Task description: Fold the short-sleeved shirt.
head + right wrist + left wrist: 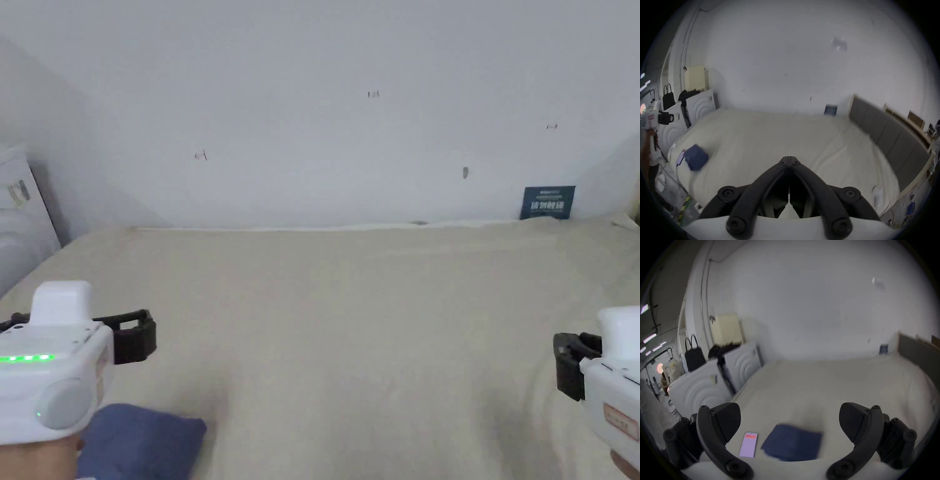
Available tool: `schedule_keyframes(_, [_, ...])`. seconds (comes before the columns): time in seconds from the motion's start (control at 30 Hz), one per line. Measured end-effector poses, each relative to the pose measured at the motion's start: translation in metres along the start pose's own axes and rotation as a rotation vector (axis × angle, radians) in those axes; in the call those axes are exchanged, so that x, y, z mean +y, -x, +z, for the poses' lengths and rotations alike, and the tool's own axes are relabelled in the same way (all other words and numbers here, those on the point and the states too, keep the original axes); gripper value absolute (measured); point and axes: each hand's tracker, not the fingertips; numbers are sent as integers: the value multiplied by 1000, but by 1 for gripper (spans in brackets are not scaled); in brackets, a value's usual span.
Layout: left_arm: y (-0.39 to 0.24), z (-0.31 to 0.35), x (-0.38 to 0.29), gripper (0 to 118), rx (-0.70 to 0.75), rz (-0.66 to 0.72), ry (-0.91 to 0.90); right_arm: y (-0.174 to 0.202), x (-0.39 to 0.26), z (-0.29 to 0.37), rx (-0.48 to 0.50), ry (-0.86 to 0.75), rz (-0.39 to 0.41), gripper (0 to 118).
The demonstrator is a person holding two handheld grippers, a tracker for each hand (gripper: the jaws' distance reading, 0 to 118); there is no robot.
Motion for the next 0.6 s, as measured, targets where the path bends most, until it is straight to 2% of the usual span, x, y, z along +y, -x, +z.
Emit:
schedule_keyframes(0.13, [-60,58,42,118,-102,7,-138,3,41,30,-11,-127,-53,1])
schedule_keyframes(0.2, [-88,81,56,117,-77,-70,-156,10,55,48,-51,-196,-44,1])
schedule_keyframes(0.3, [-117,111,65,107,-200,14,-206,22,67,73,-71,-281,-40,1])
schedule_keyframes(0.33, [-125,118,66,93,-199,25,-193,26,69,80,-66,-287,-39,1])
schedule_keyframes(0.37, [-130,124,64,49,-228,43,-209,29,69,86,-59,-284,-35,1])
schedule_keyframes(0.4, [-135,130,62,12,-242,44,-245,32,67,90,-55,-288,-33,1])
schedule_keyframes(0.5, [-149,142,46,8,-197,27,-285,40,52,104,-43,-278,-67,1])
schedule_keyframes(0.6, [-149,152,22,8,-285,126,-309,47,27,117,-24,-304,-101,1])
